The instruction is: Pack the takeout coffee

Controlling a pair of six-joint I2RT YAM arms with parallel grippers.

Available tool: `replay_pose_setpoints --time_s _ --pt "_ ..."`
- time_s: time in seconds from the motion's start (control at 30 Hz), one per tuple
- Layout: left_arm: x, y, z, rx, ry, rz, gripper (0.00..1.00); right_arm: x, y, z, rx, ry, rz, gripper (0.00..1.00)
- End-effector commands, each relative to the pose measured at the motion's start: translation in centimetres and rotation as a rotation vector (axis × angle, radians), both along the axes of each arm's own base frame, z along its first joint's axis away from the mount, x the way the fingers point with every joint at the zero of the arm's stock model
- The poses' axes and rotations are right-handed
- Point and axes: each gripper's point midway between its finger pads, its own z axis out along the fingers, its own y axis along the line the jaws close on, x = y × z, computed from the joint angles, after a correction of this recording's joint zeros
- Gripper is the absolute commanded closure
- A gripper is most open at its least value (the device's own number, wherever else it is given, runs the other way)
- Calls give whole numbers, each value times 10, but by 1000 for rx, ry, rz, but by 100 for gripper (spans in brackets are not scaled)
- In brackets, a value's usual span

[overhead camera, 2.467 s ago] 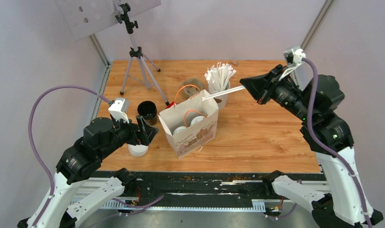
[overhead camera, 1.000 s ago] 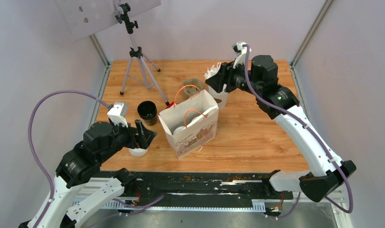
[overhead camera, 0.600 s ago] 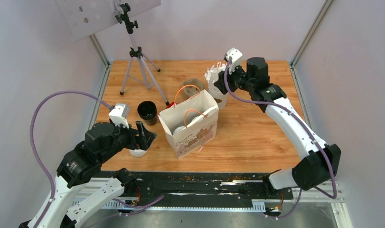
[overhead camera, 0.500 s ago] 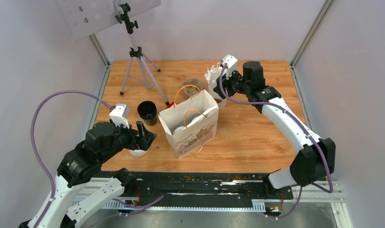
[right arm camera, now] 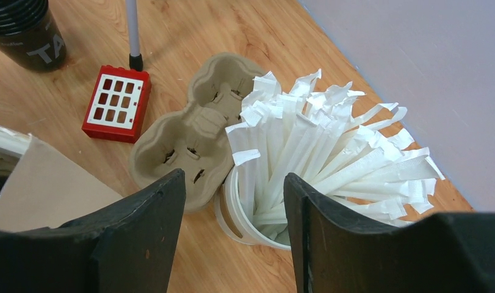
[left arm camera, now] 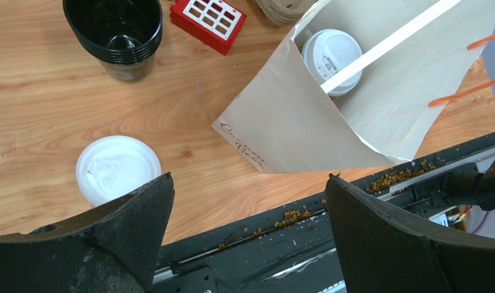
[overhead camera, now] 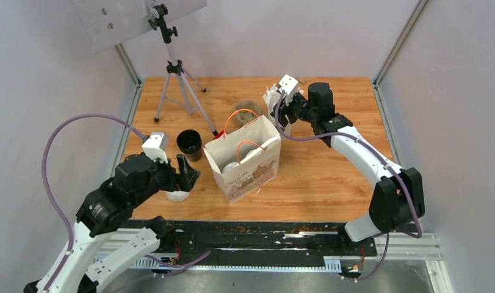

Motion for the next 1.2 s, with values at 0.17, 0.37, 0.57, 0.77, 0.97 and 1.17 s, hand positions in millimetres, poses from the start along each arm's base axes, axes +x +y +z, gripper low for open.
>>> replay_pose_setpoints --time_s 0.17,0.37,0.57,0.77,0.97,1.17 --pt "20 -6 19 33 -29 16 0 15 7 16 -12 -111 47 38" --pt "18 -3 24 15 -46 28 0 28 19 14 9 -102 73 43" --pt "11 -5 25 -24 -34 19 0 39 26 14 29 -111 81 65" --pt "9 -5 31 -46 -20 31 0 43 28 8 41 -89 72 98" --pt "14 1 26 -29 -1 90 0 44 22 9 1 -58 51 100" --pt "18 -4 26 -46 -16 83 0 43 14 35 2 -35 -4 100"
